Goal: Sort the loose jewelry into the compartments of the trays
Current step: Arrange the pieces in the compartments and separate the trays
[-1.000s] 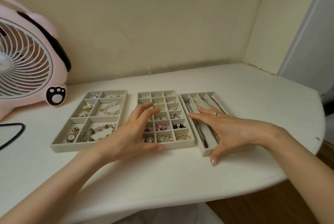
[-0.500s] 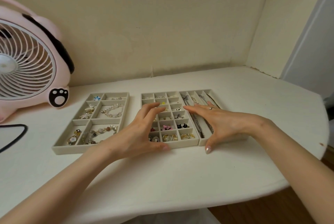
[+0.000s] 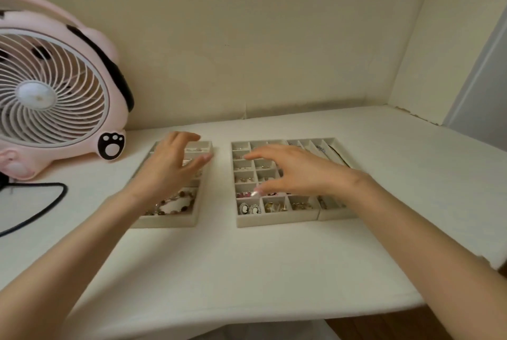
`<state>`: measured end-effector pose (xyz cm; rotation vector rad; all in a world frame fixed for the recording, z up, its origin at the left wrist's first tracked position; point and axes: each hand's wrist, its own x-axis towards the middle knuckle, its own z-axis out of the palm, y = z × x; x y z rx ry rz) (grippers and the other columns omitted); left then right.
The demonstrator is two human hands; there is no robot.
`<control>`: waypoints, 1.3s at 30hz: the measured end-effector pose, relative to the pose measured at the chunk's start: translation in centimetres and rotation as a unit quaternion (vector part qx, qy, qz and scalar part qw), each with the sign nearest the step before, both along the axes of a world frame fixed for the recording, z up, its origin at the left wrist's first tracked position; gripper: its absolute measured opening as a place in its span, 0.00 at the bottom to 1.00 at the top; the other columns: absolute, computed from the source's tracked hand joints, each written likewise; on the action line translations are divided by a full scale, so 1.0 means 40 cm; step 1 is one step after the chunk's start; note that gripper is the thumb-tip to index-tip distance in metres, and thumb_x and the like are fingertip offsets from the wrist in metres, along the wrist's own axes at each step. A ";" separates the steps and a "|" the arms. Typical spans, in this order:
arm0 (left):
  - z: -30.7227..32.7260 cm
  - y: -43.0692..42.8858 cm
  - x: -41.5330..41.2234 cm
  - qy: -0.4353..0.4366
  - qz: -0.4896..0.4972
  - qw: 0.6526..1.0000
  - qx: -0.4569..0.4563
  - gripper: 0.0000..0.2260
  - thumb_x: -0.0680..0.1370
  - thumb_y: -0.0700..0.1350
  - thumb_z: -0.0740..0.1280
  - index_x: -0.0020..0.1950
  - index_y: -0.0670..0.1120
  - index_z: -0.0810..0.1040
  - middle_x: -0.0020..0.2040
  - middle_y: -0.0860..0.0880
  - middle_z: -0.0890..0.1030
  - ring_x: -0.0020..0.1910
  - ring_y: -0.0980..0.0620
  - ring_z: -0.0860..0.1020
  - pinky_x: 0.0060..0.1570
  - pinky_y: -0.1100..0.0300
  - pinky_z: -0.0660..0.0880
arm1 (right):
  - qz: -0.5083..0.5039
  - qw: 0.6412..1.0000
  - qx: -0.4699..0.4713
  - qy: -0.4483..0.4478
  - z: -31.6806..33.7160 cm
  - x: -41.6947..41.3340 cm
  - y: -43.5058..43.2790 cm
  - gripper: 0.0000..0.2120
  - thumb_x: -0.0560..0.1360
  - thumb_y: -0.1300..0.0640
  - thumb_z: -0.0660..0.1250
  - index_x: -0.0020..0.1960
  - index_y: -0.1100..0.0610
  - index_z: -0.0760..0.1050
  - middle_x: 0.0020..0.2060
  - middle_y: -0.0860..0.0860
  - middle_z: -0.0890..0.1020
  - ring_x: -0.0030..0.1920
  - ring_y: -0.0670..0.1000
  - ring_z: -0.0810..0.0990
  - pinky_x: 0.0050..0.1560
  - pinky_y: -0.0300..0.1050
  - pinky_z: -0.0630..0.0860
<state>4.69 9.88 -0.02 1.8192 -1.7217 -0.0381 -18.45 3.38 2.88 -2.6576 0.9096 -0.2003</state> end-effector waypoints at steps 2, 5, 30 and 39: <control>-0.008 0.007 0.038 0.023 0.073 0.997 0.010 0.24 0.77 0.57 0.60 0.68 0.45 0.67 0.67 0.44 0.68 0.61 0.46 0.71 0.57 0.53 0.68 | 0.031 0.999 -0.010 -0.027 -0.009 0.069 0.009 0.27 0.74 0.46 0.68 0.71 0.48 0.66 0.70 0.45 0.69 0.70 0.45 0.64 0.70 0.43 0.61; -0.022 0.022 0.080 0.042 0.161 0.986 0.026 0.25 0.78 0.56 0.60 0.69 0.43 0.66 0.68 0.40 0.67 0.63 0.41 0.70 0.60 0.48 0.68 | 0.078 0.996 -0.015 -0.043 -0.021 0.153 0.027 0.19 0.78 0.55 0.64 0.68 0.50 0.71 0.68 0.47 0.72 0.70 0.46 0.66 0.70 0.43 0.60; -0.065 0.020 0.089 0.058 0.191 0.980 0.024 0.10 0.76 0.44 0.59 0.56 0.48 0.74 0.47 0.44 0.81 0.43 0.40 0.79 0.47 0.52 0.75 | 0.003 0.994 -0.093 -0.053 -0.069 0.169 -0.001 0.12 0.76 0.64 0.59 0.54 0.52 0.77 0.42 0.50 0.80 0.52 0.50 0.73 0.59 0.46 0.66; -0.045 0.027 0.050 0.125 0.113 0.985 0.029 0.05 0.77 0.42 0.62 0.43 0.48 0.76 0.32 0.50 0.82 0.29 0.52 0.81 0.36 0.55 0.79 | -0.012 0.997 -0.027 -0.078 -0.057 0.111 -0.007 0.07 0.77 0.60 0.63 0.50 0.51 0.78 0.30 0.44 0.78 0.32 0.41 0.76 0.46 0.36 0.67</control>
